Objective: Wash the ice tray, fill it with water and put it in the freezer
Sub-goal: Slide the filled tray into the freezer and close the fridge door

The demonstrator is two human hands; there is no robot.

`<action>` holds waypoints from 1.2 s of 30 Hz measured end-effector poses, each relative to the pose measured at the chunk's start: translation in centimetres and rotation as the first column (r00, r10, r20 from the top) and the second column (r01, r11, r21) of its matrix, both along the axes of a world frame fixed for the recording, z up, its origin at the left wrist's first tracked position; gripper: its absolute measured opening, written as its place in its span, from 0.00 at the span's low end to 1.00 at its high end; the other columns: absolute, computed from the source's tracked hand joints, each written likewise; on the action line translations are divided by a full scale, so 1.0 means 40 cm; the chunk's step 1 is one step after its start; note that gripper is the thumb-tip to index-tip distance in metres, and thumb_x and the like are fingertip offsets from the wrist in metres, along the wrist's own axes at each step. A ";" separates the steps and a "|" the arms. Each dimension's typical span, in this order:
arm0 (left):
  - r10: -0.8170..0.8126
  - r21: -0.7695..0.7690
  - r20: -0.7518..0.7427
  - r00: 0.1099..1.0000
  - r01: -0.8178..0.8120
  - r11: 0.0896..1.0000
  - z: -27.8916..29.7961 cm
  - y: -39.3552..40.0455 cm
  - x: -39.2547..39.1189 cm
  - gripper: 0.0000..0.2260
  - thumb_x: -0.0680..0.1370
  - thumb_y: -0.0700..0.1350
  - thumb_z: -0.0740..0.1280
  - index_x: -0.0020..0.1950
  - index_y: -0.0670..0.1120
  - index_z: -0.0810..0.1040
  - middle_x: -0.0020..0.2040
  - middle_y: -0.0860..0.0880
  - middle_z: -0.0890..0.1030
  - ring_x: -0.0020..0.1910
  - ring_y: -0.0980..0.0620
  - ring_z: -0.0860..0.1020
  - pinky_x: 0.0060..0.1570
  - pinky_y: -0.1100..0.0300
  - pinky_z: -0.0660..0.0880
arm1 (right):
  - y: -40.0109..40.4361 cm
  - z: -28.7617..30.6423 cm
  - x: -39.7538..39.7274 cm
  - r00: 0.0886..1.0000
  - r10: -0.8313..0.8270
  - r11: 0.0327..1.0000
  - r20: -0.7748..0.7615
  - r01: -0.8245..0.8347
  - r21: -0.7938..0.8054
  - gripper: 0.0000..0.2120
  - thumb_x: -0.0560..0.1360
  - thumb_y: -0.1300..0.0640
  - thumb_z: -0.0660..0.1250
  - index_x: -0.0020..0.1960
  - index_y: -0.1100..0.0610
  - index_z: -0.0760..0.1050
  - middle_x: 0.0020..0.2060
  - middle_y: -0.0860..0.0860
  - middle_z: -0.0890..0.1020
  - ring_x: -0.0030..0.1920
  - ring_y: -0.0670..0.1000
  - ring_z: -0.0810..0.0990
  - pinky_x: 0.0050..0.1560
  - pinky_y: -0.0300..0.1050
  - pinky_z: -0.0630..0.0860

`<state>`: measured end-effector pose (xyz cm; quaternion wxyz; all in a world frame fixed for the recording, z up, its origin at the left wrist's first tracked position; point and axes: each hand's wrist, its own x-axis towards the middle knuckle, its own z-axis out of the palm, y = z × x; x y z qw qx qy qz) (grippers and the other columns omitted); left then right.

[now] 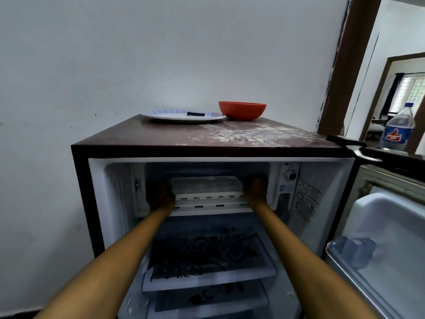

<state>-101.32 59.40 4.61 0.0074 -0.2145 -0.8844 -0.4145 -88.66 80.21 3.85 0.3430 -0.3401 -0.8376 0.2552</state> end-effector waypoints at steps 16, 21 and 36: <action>-0.254 -0.285 -0.309 0.917 0.166 0.944 -0.110 -0.239 0.509 0.36 0.59 0.29 0.76 0.67 0.38 0.74 0.55 0.42 0.82 0.50 0.43 0.83 0.45 0.50 0.81 | -0.403 -0.109 0.400 0.999 0.037 0.964 0.030 -0.043 0.262 0.19 0.75 0.55 0.54 0.56 0.64 0.77 0.52 0.60 0.80 0.53 0.59 0.79 0.47 0.54 0.80; -0.348 -0.320 -0.292 0.891 0.252 0.913 -0.115 -0.325 0.650 0.35 0.62 0.32 0.75 0.68 0.40 0.73 0.57 0.44 0.81 0.53 0.46 0.82 0.49 0.52 0.81 | -0.519 -0.107 0.565 0.998 0.024 0.978 0.050 -0.034 0.208 0.20 0.76 0.53 0.55 0.60 0.63 0.75 0.55 0.59 0.79 0.55 0.59 0.79 0.53 0.53 0.78; -0.718 -0.266 -0.335 0.611 0.669 0.694 -0.061 -0.545 1.120 0.27 0.68 0.35 0.72 0.68 0.39 0.73 0.60 0.43 0.80 0.56 0.44 0.81 0.50 0.52 0.79 | -0.930 -0.064 1.105 0.926 -0.360 0.928 0.110 0.344 0.140 0.22 0.77 0.50 0.50 0.62 0.60 0.73 0.56 0.57 0.78 0.57 0.58 0.76 0.56 0.53 0.75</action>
